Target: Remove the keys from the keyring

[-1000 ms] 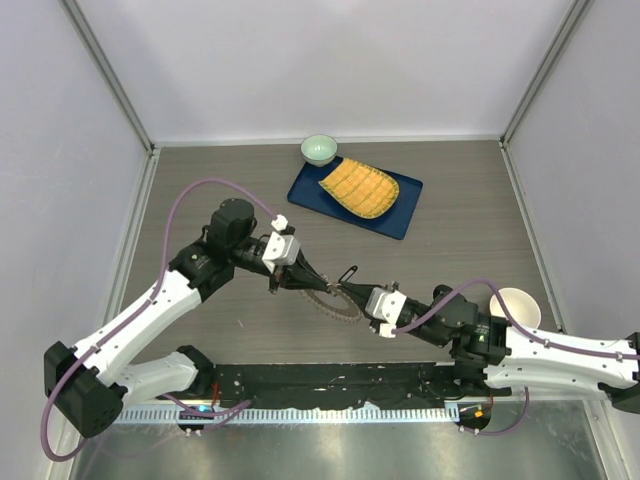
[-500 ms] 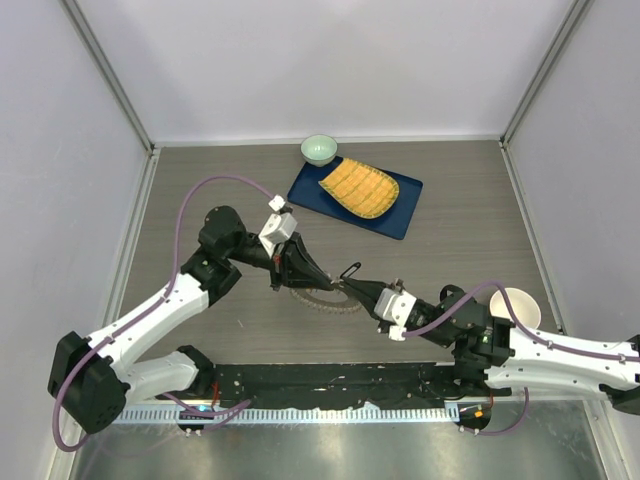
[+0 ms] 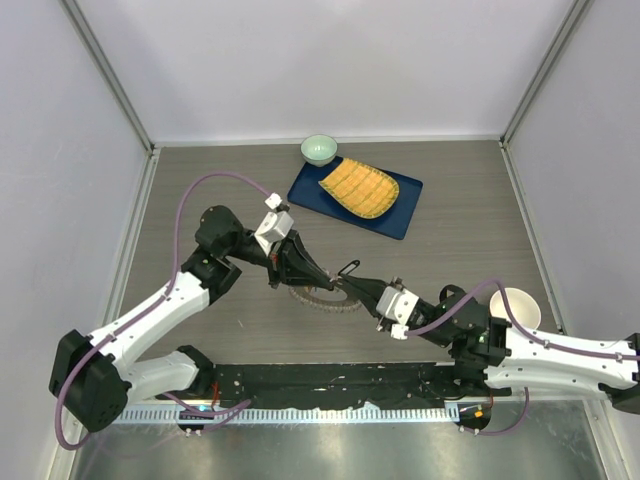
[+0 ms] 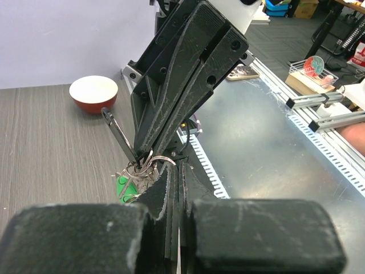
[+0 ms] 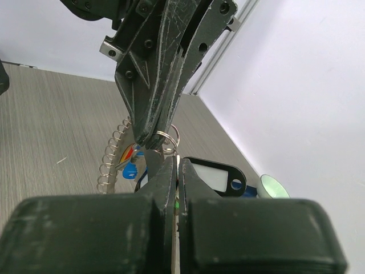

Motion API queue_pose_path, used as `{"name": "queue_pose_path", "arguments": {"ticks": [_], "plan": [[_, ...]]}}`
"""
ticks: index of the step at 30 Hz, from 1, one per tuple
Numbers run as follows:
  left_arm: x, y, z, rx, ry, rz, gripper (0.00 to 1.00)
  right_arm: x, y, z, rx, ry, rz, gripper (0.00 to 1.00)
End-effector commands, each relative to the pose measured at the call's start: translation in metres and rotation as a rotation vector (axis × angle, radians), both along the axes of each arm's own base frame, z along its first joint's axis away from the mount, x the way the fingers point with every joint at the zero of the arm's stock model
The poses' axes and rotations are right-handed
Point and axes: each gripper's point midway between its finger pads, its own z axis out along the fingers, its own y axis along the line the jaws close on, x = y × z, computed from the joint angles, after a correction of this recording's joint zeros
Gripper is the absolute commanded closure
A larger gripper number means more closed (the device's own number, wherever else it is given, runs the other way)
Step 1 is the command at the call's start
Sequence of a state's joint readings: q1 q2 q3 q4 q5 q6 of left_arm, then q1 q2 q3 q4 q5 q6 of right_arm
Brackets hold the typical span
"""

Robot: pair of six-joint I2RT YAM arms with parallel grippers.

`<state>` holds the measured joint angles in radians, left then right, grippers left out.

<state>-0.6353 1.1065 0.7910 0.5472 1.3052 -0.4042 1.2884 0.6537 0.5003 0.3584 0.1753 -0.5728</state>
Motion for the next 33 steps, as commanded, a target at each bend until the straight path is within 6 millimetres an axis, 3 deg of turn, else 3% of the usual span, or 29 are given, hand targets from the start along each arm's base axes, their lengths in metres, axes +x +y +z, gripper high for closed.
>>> {"name": "queue_pose_path", "arguments": {"ticks": [1, 7, 12, 17, 28, 33], "plan": [[-0.017, 0.005, 0.033, -0.076, -0.134, -0.086, 1.0, 0.028, -0.012, 0.002, 0.002, -0.001, -0.164, 0.99], [-0.001, -0.004, 0.03, -0.056, -0.068, 0.007, 1.0, 0.041, -0.017, 0.008, -0.01, -0.055, -0.252, 0.99], [-0.013, 0.005, 0.031, -0.097, -0.127, -0.005, 1.0, 0.044, -0.02, 0.013, -0.008, -0.081, -0.278, 0.99], [-0.011, 0.01, 0.038, -0.113, -0.154, 0.024, 1.0, 0.046, -0.015, 0.0, -0.048, -0.06, -0.276, 0.99], [-0.017, 0.014, 0.05, -0.156, -0.197, 0.024, 1.0, 0.041, -0.002, -0.015, -0.064, 0.014, -0.217, 0.99], [0.001, 0.016, 0.044, -0.112, -0.145, 0.048, 1.0, 0.031, -0.003, -0.007, -0.026, 0.016, -0.154, 0.99]]}}
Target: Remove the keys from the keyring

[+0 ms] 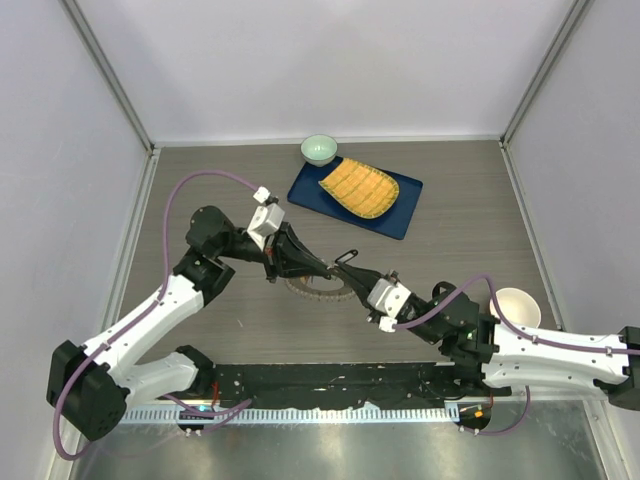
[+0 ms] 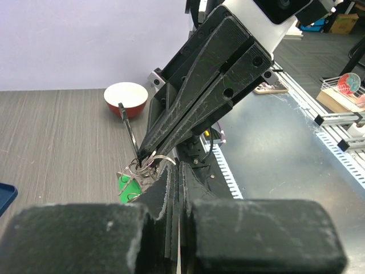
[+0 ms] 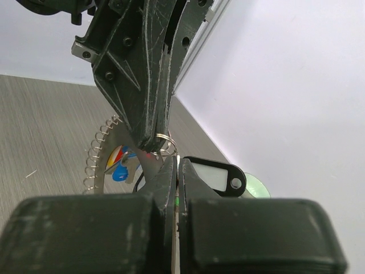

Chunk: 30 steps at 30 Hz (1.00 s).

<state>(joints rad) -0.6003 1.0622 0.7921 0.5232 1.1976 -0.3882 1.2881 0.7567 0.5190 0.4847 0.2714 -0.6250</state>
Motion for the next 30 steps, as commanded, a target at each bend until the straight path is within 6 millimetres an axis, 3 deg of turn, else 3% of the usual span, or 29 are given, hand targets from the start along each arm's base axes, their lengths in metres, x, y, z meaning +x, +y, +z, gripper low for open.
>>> {"name": "queue_pose_path", "arguments": {"ticks": [1, 9, 17, 21, 25, 30], "plan": [[-0.016, 0.013, 0.031, -0.06, -0.121, -0.084, 1.0, 0.009, -0.012, -0.009, -0.027, 0.044, -0.038, 0.99], [0.005, 0.009, 0.043, -0.053, 0.138, 0.042, 1.0, -0.001, -0.014, 0.022, -0.123, -0.017, 0.02, 0.99], [0.023, 0.009, 0.029, 0.072, 0.369, 0.147, 1.0, -0.01, -0.013, 0.028, -0.191, -0.023, 0.072, 0.99], [0.019, 0.009, 0.029, 0.096, 0.482, 0.068, 1.0, -0.012, -0.018, 0.04, -0.241, -0.037, 0.079, 0.99], [0.01, 0.011, 0.057, -0.007, 0.465, -0.018, 1.0, -0.011, -0.02, 0.045, -0.3, -0.055, 0.071, 0.99], [0.015, 0.007, 0.065, -0.032, 0.579, -0.057, 1.0, -0.008, -0.019, 0.032, -0.365, -0.074, 0.063, 0.99]]}}
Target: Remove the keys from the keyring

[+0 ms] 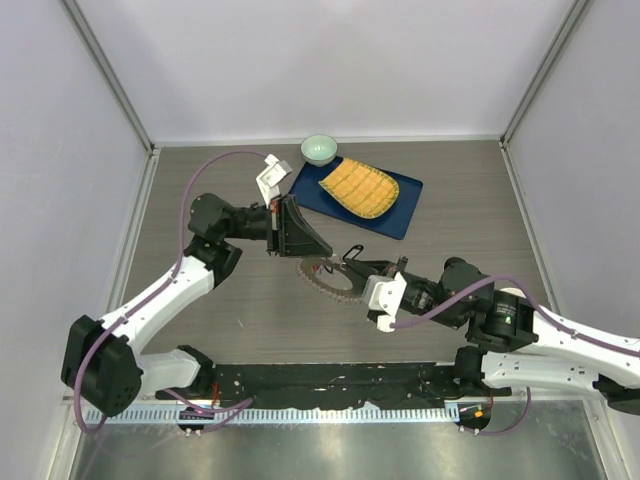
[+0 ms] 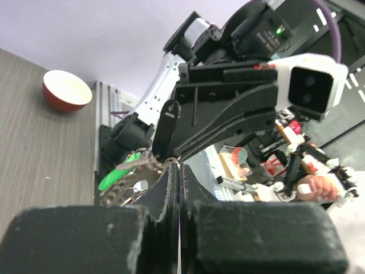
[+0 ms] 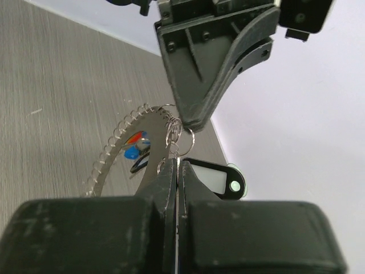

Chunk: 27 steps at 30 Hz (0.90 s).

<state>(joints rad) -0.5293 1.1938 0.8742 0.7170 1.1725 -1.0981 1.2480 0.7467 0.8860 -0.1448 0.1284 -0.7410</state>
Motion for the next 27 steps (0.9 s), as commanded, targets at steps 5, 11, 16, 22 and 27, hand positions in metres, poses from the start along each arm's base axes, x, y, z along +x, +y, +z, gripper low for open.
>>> {"name": "queue_pose_path", "arguments": {"ticks": [5, 11, 16, 22, 27], "plan": [[-0.016, 0.013, 0.043, -0.147, 0.052, -0.064, 1.0, 0.01, -0.012, 0.0, -0.083, -0.084, -0.059, 0.99], [-0.006, 0.01, 0.022, -0.093, 0.04, -0.038, 1.0, 0.015, -0.014, 0.005, -0.066, -0.105, -0.092, 0.99], [0.03, 0.01, -0.034, 0.143, -0.08, 0.214, 0.66, 0.018, -0.012, 0.009, -0.039, -0.061, -0.111, 0.99], [0.066, 0.036, -0.04, 0.328, -0.444, 0.494, 0.43, 0.019, -0.008, 0.016, -0.013, 0.017, -0.127, 0.99], [0.065, 0.042, -0.04, 0.373, -0.656, 0.444, 0.39, 0.022, 0.003, 0.015, -0.003, 0.067, -0.136, 0.99]]}}
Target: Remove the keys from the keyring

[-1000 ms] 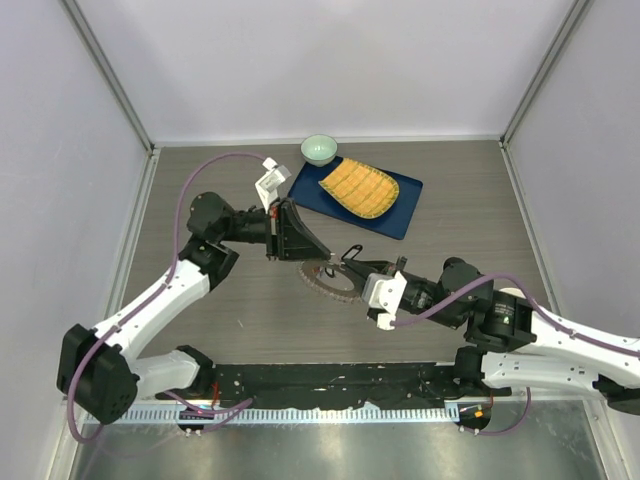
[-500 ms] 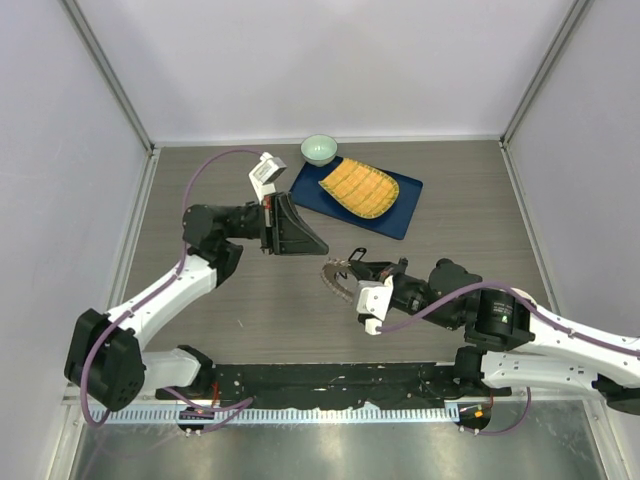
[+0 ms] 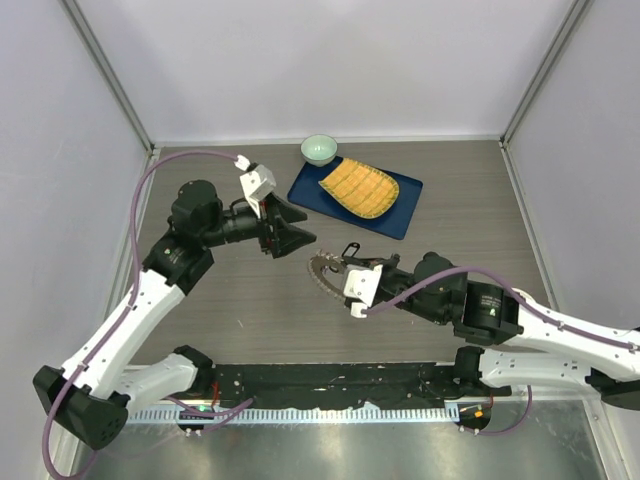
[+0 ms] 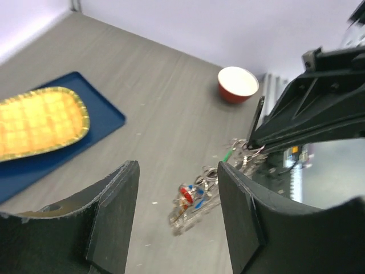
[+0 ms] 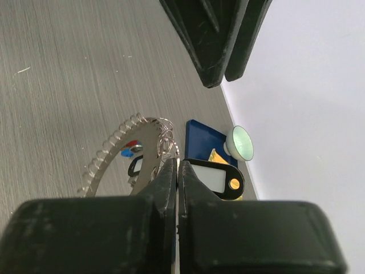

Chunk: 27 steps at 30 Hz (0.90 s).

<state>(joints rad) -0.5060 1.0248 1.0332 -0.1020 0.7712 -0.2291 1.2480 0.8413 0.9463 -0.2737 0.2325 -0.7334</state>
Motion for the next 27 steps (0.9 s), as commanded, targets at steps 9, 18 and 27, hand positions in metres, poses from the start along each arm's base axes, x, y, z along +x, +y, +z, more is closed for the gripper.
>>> {"name": "queue_pose_path", "arguments": {"ticks": [9, 18, 27], "plan": [[-0.037, -0.008, -0.033, 0.269, -0.307, -0.311, 0.4, 0.009, 0.016, 0.04, 0.162, 0.032, -0.047, 0.99], [-0.036, -0.022, -0.038, 0.251, -0.212, -0.372, 0.41, 0.009, 0.019, 0.04, 0.181, 0.03, -0.044, 0.99], [-0.03, -0.03, -0.033, 0.266, -0.207, -0.369, 0.48, 0.011, 0.017, 0.035, 0.172, 0.028, -0.056, 0.99]]}}
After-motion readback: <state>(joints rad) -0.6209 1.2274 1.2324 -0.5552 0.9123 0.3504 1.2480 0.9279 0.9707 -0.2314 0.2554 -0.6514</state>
